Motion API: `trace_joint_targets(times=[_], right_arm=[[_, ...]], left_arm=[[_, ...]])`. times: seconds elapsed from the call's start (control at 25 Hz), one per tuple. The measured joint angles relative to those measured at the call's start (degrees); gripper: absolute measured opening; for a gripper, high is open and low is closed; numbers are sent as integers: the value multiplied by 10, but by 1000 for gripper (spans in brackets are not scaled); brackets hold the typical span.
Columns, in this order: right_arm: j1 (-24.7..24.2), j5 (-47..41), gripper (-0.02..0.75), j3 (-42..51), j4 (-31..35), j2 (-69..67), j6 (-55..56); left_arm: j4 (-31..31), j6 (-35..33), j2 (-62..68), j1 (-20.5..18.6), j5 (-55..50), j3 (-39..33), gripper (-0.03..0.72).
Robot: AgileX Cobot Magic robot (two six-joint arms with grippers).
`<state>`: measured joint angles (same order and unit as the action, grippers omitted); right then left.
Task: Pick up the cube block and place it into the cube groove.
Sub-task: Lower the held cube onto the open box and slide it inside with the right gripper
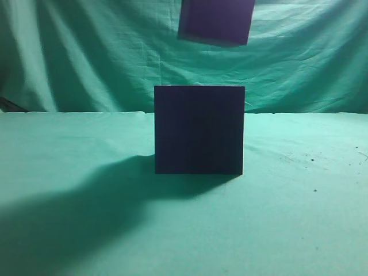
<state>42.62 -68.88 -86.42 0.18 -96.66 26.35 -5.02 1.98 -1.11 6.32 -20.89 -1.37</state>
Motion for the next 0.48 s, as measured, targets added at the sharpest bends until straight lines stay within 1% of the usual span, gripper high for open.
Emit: trace_joint_targets(times=[0.16,0.48], right_arm=[[0,-1,424,-19,-26,-29,49],[0,1,424,-43,-14,-73,62]], left_arm=[[0,0,0,0,0,0,0],[0,0,0,0,0,0,0]])
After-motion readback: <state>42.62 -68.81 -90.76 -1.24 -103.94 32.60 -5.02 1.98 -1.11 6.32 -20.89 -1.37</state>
